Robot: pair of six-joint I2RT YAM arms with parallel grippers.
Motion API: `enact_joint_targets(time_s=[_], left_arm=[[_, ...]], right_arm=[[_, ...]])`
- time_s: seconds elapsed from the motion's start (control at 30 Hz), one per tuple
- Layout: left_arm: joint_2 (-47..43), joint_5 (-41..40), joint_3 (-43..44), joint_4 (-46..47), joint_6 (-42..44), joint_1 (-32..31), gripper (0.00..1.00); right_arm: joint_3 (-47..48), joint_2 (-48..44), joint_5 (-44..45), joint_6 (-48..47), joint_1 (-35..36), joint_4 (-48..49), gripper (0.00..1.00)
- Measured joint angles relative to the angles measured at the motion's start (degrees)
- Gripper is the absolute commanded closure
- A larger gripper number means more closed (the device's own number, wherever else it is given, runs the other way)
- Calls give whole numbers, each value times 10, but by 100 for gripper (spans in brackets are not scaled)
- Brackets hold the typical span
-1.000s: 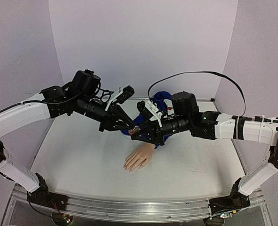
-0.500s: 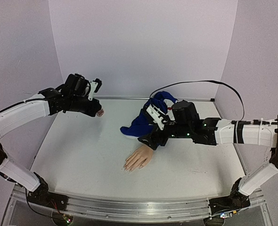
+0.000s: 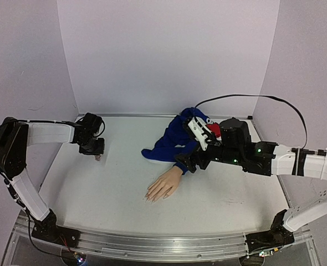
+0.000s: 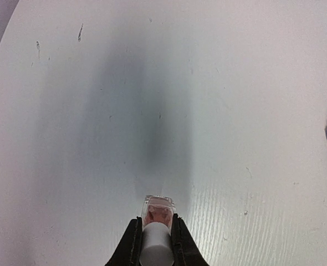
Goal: Paint the nails
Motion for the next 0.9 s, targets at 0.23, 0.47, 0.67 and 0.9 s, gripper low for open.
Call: enact_joint_targets(time_s=[0.23,0.47,0.67,0.9], left_arm=[[43,5,-18,50,-19,4,95],[51,4,-20,69,-23,4,62],[27,2,-26,55,-18,4,34],[-123,7,-8,1,-5,4,19]], right_arm=[[-16,-13,20,-2,0,-1,2],[-17,-19,34,-4,0,0,2],[-17,-28,103,27,-9,-3,2],[19,-62,175,158,-195,-103,2]])
